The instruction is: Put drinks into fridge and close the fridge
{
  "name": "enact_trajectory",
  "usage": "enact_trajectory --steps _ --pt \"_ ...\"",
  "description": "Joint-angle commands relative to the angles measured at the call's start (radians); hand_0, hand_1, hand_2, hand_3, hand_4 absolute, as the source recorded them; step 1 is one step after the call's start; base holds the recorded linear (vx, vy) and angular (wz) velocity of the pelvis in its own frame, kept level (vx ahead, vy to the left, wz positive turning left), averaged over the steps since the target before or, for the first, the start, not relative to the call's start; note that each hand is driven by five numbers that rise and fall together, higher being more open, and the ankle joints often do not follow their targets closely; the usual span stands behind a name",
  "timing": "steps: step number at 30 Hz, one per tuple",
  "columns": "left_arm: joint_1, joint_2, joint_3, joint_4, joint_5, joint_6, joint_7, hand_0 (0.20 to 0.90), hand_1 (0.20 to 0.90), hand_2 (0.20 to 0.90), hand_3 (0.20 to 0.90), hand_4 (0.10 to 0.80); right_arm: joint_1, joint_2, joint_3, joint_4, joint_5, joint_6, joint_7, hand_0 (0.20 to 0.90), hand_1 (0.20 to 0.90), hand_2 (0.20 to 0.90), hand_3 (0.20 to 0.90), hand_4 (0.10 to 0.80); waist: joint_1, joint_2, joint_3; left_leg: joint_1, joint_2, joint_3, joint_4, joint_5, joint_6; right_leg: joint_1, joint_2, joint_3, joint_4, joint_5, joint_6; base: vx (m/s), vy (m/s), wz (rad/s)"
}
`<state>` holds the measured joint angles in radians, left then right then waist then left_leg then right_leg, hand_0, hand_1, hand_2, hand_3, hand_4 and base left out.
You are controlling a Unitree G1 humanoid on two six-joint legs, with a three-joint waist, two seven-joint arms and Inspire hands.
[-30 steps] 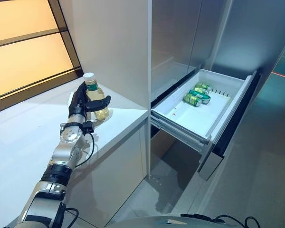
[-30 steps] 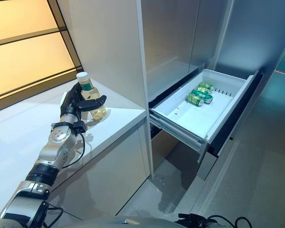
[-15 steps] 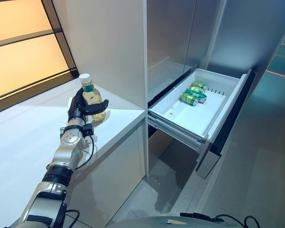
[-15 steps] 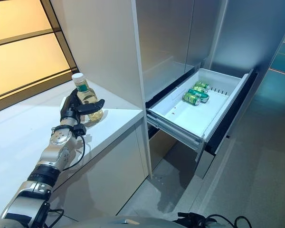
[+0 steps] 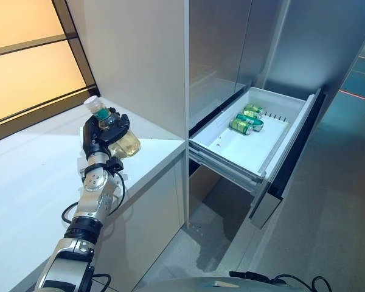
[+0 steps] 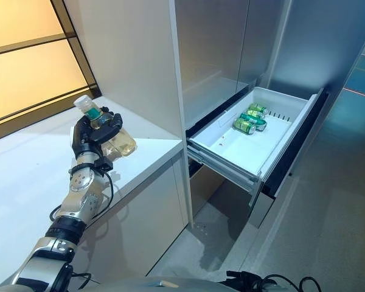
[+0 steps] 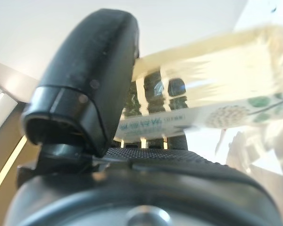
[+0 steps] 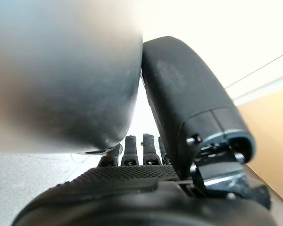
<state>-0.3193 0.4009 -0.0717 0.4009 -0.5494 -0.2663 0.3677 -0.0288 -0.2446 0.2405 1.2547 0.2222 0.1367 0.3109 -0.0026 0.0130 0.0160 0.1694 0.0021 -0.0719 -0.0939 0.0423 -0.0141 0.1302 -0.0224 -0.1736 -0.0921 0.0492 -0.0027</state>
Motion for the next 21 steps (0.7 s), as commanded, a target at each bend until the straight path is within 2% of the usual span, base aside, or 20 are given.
enact_trajectory --steps 1,3,5,6,8,10,14,18,21 --pt "-0.164 0.068 0.089 -0.215 0.055 -0.212 -0.017 0.3 0.3 0.3 0.2 0.1 0.029 0.028 0.056 0.091 -0.038 0.013 0.043 0.9 0.9 0.9 0.9 0.8 0.0 -0.004 -0.045 0.004 -0.055 0.056 0.007 -0.075 0.046 0.027 0.01 0.078 0.066 -0.09 0.024 0.0 0.0 0.0" --pt "-0.167 0.071 0.091 -0.224 -0.004 -0.223 -0.048 0.3 0.3 0.3 0.2 0.1 0.028 0.027 0.062 0.09 -0.051 -0.016 0.044 0.9 0.9 0.9 0.9 0.8 0.001 -0.004 -0.047 0.003 -0.055 0.055 0.007 -0.075 0.045 0.026 0.01 0.077 0.064 -0.088 0.025 0.0 0.0 0.0" --pt "-0.162 0.061 0.095 -0.26 -0.143 -0.227 -0.111 0.3 0.3 0.3 0.2 0.1 0.026 0.023 0.074 0.073 -0.073 -0.08 0.042 0.9 0.9 0.9 0.9 0.8 0.003 -0.005 -0.048 0.002 -0.055 0.053 0.007 -0.075 0.044 0.028 0.009 0.076 0.061 -0.086 0.025 0.0 0.0 0.0" --pt "-0.153 0.047 0.098 -0.303 -0.236 -0.219 -0.168 0.3 0.3 0.3 0.2 0.1 0.023 0.018 0.091 0.037 -0.089 -0.136 0.041 0.9 0.9 0.9 0.9 0.8 0.005 -0.006 -0.046 0.001 -0.055 0.051 0.007 -0.074 0.044 0.028 0.009 0.075 0.06 -0.085 0.025 -0.031 -0.015 0.01" --pt "-0.125 0.006 0.09 -0.407 -0.361 -0.195 -0.234 0.3 0.3 0.3 0.2 0.1 0.021 0.011 0.143 -0.115 -0.072 -0.165 0.021 0.9 0.9 0.9 0.9 0.8 0.007 -0.011 -0.038 -0.002 -0.054 0.045 0.007 -0.071 0.044 0.025 0.008 0.075 0.062 -0.081 0.024 -0.052 -0.025 0.0" --pt "-0.095 -0.039 0.072 -0.479 -0.412 -0.195 -0.286 0.3 0.3 0.3 0.2 0.1 0.02 0.007 0.173 -0.329 -0.067 -0.123 -0.036 0.9 0.9 0.9 0.9 0.8 0.004 -0.016 -0.028 -0.006 -0.055 0.041 0.007 -0.065 0.045 0.02 0.008 0.077 0.066 -0.079 0.022 -0.069 -0.03 0.01" --pt "-0.065 -0.084 0.051 -0.597 -0.508 -0.168 -0.39 0.3 0.3 0.3 0.2 0.1 0.042 -0.008 0.175 -0.708 0.003 -0.124 -0.079 0.9 0.9 0.9 0.9 0.8 -0.01 -0.025 -0.01 -0.012 -0.055 0.035 0.007 -0.06 0.044 0.015 0.008 0.08 0.064 -0.071 0.024 -0.089 -0.037 0.01" --pt "-0.061 -0.089 0.042 -0.628 -0.53 -0.14 -0.468 0.3 0.3 0.3 0.2 0.1 0.046 -0.004 0.126 -0.893 0.138 -0.091 0.005 0.9 0.9 0.9 0.9 0.8 -0.02 -0.031 -0.005 -0.014 -0.057 0.036 0.007 -0.061 0.042 0.018 0.009 0.083 0.053 -0.065 0.029 -0.054 -0.03 0.0" --pt "-0.055 -0.085 0.025 -0.644 -0.563 -0.112 -0.525 0.3 0.3 0.3 0.2 0.1 0.033 -0.019 0.101 -1.027 0.166 -0.035 0.072 0.9 0.9 0.9 0.9 0.8 -0.024 -0.033 -0.006 -0.016 -0.056 0.038 0.007 -0.06 0.038 0.021 0.007 0.084 0.039 -0.055 0.036 -0.045 -0.025 0.01"
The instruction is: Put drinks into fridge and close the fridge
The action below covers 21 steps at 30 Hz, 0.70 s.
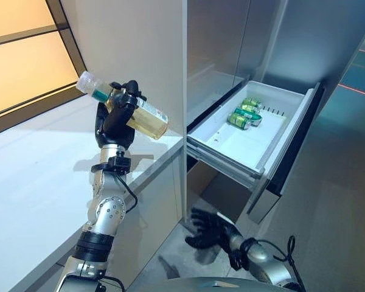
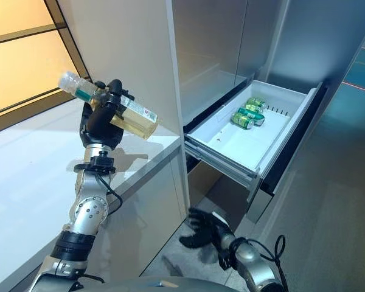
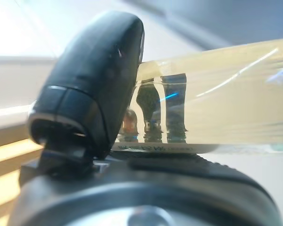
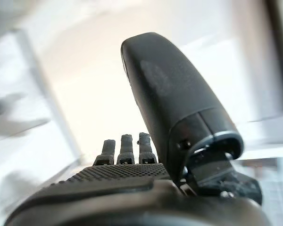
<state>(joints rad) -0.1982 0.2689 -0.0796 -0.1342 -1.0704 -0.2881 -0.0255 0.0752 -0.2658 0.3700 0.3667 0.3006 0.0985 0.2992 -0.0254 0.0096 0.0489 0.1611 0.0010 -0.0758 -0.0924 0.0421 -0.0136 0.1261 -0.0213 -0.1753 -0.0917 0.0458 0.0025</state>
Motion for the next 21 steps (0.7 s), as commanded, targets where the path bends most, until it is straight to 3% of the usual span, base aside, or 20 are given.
enact_trajectory --steps 1,5,11,21 --pt "-0.17 0.051 0.025 -0.119 -0.058 -0.078 -0.149 0.3 0.3 0.3 0.2 0.1 -0.08 -0.012 -0.041 -0.199 0.107 0.017 0.115 0.9 0.9 0.9 0.9 0.8 -0.002 -0.031 -0.039 -0.009 -0.054 0.043 0.005 -0.058 0.036 0.025 0.006 0.086 0.035 -0.048 0.032 -0.038 -0.021 0.0" --pt "-0.138 0.055 -0.009 -0.13 -0.064 -0.06 -0.212 0.3 0.3 0.3 0.2 0.1 -0.153 -0.105 -0.096 -0.434 0.099 -0.055 0.086 0.9 0.9 0.9 0.9 0.8 -0.001 -0.033 -0.035 -0.013 -0.053 0.048 0.005 -0.054 0.034 0.025 0.006 0.091 0.027 -0.038 0.036 -0.046 -0.013 0.0" --pt "-0.145 0.09 -0.012 -0.13 0.007 -0.04 -0.226 0.3 0.3 0.3 0.2 0.1 -0.299 -0.172 -0.183 -0.631 0.106 -0.07 0.037 0.9 0.9 0.9 0.9 0.8 -0.003 -0.028 -0.039 -0.024 -0.049 0.062 0.005 -0.047 0.036 0.008 0.006 0.101 0.033 -0.032 0.036 -0.042 0.004 -0.02" --pt "-0.182 0.169 -0.096 -0.165 0.287 -0.023 -0.259 0.3 0.3 0.3 0.2 0.1 -0.385 -0.234 -0.162 -0.725 0.3 0.061 0.053 0.9 0.9 0.9 0.9 0.8 0.0 -0.033 -0.047 -0.025 -0.045 0.075 0.005 -0.046 0.036 0.009 0.006 0.104 0.032 -0.03 0.037 0.0 0.0 0.0"
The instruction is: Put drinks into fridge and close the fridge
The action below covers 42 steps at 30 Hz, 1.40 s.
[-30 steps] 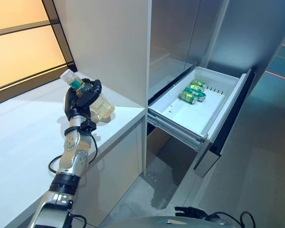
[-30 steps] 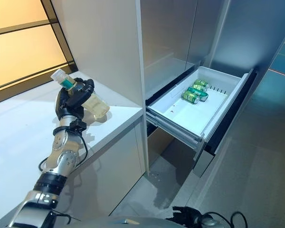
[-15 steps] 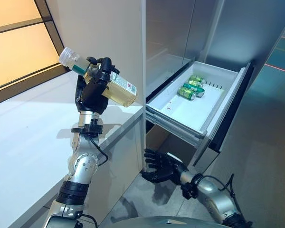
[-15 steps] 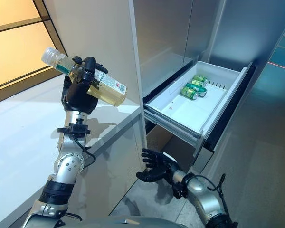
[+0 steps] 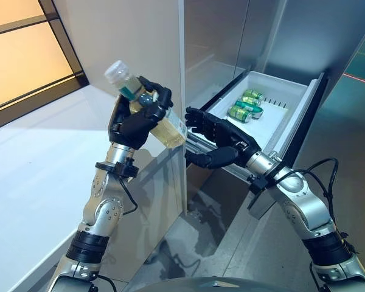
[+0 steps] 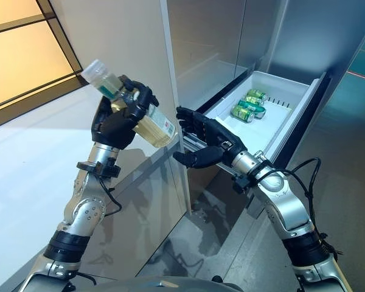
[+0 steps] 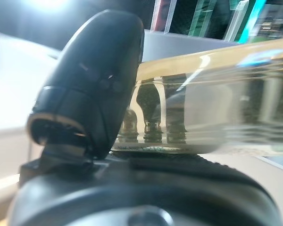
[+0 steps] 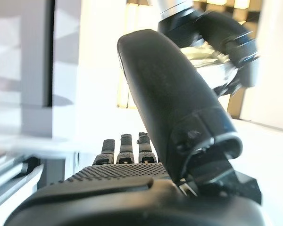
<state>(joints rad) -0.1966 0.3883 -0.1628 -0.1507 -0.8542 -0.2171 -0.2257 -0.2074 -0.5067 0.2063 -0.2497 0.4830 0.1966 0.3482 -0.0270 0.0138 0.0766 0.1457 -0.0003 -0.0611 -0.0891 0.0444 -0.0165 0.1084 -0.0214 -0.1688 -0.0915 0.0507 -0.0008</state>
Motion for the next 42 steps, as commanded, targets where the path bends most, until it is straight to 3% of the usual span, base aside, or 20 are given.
enact_trajectory --steps 1,8,12,23,32,33,34,35,36,42 --pt "-0.192 0.058 -0.024 -0.15 0.085 -0.095 -0.056 0.3 0.3 0.3 0.2 0.1 -0.111 0.004 0.012 -0.107 0.132 -0.031 0.002 0.9 0.9 0.9 0.9 0.8 0.003 -0.038 -0.075 -0.01 -0.044 0.06 0.002 -0.048 0.039 0.027 0.005 0.096 0.03 -0.035 0.04 0.0 0.0 0.0" --pt "-0.264 0.124 -0.111 -0.143 0.252 -0.146 0.014 0.3 0.3 0.3 0.2 0.1 -0.165 -0.025 0.108 -0.103 0.243 0.073 0.092 0.9 0.9 0.9 0.9 0.8 0.006 -0.045 -0.077 -0.004 -0.043 0.063 0.002 -0.053 0.037 0.037 0.005 0.09 0.025 -0.04 0.043 0.0 0.0 0.0" --pt "-0.292 0.157 -0.136 -0.133 0.296 -0.174 0.046 0.3 0.3 0.3 0.2 0.1 -0.191 -0.044 0.139 -0.098 0.299 0.087 0.095 0.9 0.9 0.9 0.9 0.8 0.008 -0.048 -0.08 -0.005 -0.043 0.063 0.002 -0.051 0.036 0.038 0.005 0.089 0.025 -0.041 0.042 0.0 0.0 0.0" --pt "-0.306 0.201 -0.183 -0.109 0.343 -0.151 0.101 0.3 0.3 0.3 0.2 0.1 -0.239 -0.058 0.172 -0.124 0.355 0.06 0.079 0.9 0.9 0.9 0.9 0.8 0.009 -0.049 -0.08 -0.006 -0.041 0.07 0.002 -0.048 0.036 0.037 0.007 0.091 0.024 -0.037 0.044 0.0 0.0 0.0" --pt "-0.266 0.185 -0.177 -0.077 0.31 -0.155 0.102 0.3 0.3 0.3 0.2 0.1 -0.238 -0.052 0.145 -0.126 0.414 0.037 0.037 0.9 0.9 0.9 0.9 0.8 0.007 -0.05 -0.081 -0.007 -0.038 0.078 0.002 -0.046 0.036 0.034 0.007 0.093 0.023 -0.034 0.045 0.0 0.0 0.0" --pt "-0.265 0.177 -0.18 -0.076 0.315 -0.154 0.104 0.3 0.3 0.3 0.2 0.1 -0.238 -0.046 0.144 -0.122 0.432 0.044 0.032 0.688 0.688 0.688 0.653 0.553 0.006 -0.05 -0.08 -0.007 -0.037 0.079 0.002 -0.045 0.036 0.034 0.008 0.094 0.022 -0.033 0.045 0.0 0.0 0.0" --pt "-0.265 0.171 -0.183 -0.076 0.321 -0.154 0.105 0.3 0.3 0.3 0.2 0.1 -0.236 -0.04 0.144 -0.12 0.45 0.051 0.025 0.594 0.594 0.594 0.543 0.443 0.006 -0.05 -0.08 -0.007 -0.037 0.079 0.002 -0.045 0.036 0.034 0.008 0.094 0.021 -0.033 0.045 0.015 -0.001 -0.04" --pt "-0.263 0.162 -0.187 -0.074 0.332 -0.154 0.104 0.3 0.3 0.3 0.2 0.1 -0.23 -0.027 0.144 -0.114 0.466 0.056 0.015 0.401 0.401 0.401 0.318 0.218 0.006 -0.05 -0.079 -0.007 -0.037 0.078 0.002 -0.045 0.036 0.035 0.008 0.093 0.021 -0.033 0.045 0.018 -0.004 -0.04" --pt "-0.261 0.159 -0.189 -0.073 0.333 -0.152 0.103 0.3 0.3 0.3 0.2 0.1 -0.226 -0.018 0.145 -0.11 0.471 0.058 0.01 0.3 0.3 0.3 0.2 0.1 0.007 -0.05 -0.079 -0.006 -0.036 0.078 0.002 -0.045 0.036 0.035 0.008 0.092 0.02 -0.033 0.045 0.0 0.0 0.0" --pt "-0.258 0.15 -0.198 -0.069 0.339 -0.144 0.108 0.3 0.3 0.3 0.2 0.1 -0.214 0.007 0.148 -0.097 0.485 0.063 -0.024 0.3 0.3 0.3 0.2 0.1 0.008 -0.05 -0.079 -0.007 -0.034 0.082 0.002 -0.045 0.035 0.035 0.007 0.086 0.02 -0.033 0.046 0.0 0.0 0.0"
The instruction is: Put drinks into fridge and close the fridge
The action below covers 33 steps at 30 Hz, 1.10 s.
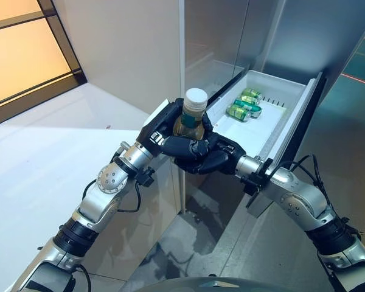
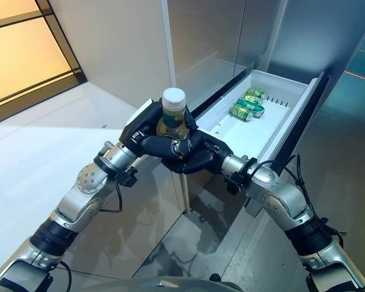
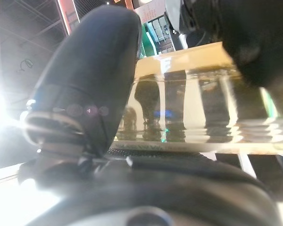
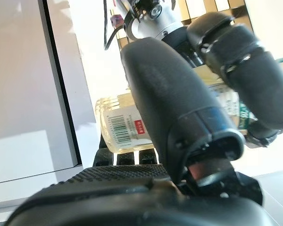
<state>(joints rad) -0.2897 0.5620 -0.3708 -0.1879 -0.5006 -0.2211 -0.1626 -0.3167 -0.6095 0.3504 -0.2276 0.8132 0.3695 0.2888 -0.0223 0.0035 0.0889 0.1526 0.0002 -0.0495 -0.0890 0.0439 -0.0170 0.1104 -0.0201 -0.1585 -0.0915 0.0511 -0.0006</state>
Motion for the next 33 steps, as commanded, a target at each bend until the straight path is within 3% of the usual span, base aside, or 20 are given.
enact_trajectory --steps 1,11,12,13,18,24,33 --pt "-0.163 -0.024 0.01 -0.032 -0.014 -0.139 0.045 0.3 0.3 0.3 0.2 0.1 -0.104 0.112 0.005 -0.115 0.152 -0.11 0.033 0.3 0.3 0.3 0.2 0.1 0.004 -0.04 -0.092 -0.014 -0.034 0.071 0.002 -0.044 0.035 0.033 0.006 0.075 0.019 -0.034 0.046 0.0 0.0 0.0" --pt "-0.16 -0.022 -0.004 -0.022 0.013 -0.124 0.036 0.3 0.3 0.3 0.2 0.1 -0.107 0.115 0.01 -0.093 0.14 -0.109 0.004 0.3 0.3 0.3 0.2 0.1 0.007 -0.042 -0.087 -0.012 -0.032 0.068 0.002 -0.042 0.035 0.035 0.009 0.069 0.02 -0.034 0.043 0.0 0.0 0.0" --pt "-0.16 -0.02 -0.004 -0.023 0.015 -0.124 0.038 0.387 0.387 0.387 0.302 0.202 -0.109 0.111 0.009 -0.09 0.133 -0.114 -0.005 0.3 0.3 0.3 0.2 0.1 0.007 -0.042 -0.087 -0.011 -0.032 0.068 0.002 -0.042 0.035 0.036 0.009 0.07 0.02 -0.035 0.043 0.0 0.0 0.0" --pt "-0.16 -0.018 -0.004 -0.02 0.015 -0.129 0.041 0.9 0.9 0.9 0.9 0.8 -0.109 0.111 0.009 -0.087 0.122 -0.119 -0.013 0.3 0.3 0.3 0.2 0.1 0.007 -0.042 -0.087 -0.01 -0.032 0.068 0.002 -0.042 0.034 0.037 0.009 0.07 0.02 -0.035 0.043 0.0 0.0 0.0" --pt "-0.16 -0.019 0.005 -0.027 -0.006 -0.192 0.086 0.9 0.9 0.9 0.9 0.8 -0.116 0.099 -0.008 -0.067 -0.057 -0.195 -0.061 0.3 0.3 0.3 0.2 0.1 0.006 -0.042 -0.09 -0.012 -0.03 0.069 0.002 -0.042 0.032 0.037 0.009 0.071 0.016 -0.034 0.044 0.0 0.0 0.0" --pt "-0.119 -0.066 0.116 -0.114 0.012 -0.339 0.209 0.9 0.9 0.9 0.9 0.8 -0.109 0.055 -0.095 -0.075 -0.398 -0.264 -0.137 0.3 0.3 0.3 0.2 0.1 0.008 -0.045 -0.09 -0.022 -0.028 0.064 0.002 -0.034 0.03 0.026 0.011 0.073 0.022 -0.03 0.039 0.0 0.0 0.0" --pt "-0.149 -0.093 0.22 -0.196 0.222 -0.473 0.482 0.9 0.9 0.9 0.9 0.8 -0.161 0.007 -0.17 -0.04 -0.619 -0.288 -0.273 0.3 0.3 0.3 0.2 0.1 0.014 -0.05 -0.079 -0.022 -0.028 0.044 0.002 -0.033 0.024 0.029 0.013 0.068 0.03 -0.036 0.033 0.0 -0.001 0.01"
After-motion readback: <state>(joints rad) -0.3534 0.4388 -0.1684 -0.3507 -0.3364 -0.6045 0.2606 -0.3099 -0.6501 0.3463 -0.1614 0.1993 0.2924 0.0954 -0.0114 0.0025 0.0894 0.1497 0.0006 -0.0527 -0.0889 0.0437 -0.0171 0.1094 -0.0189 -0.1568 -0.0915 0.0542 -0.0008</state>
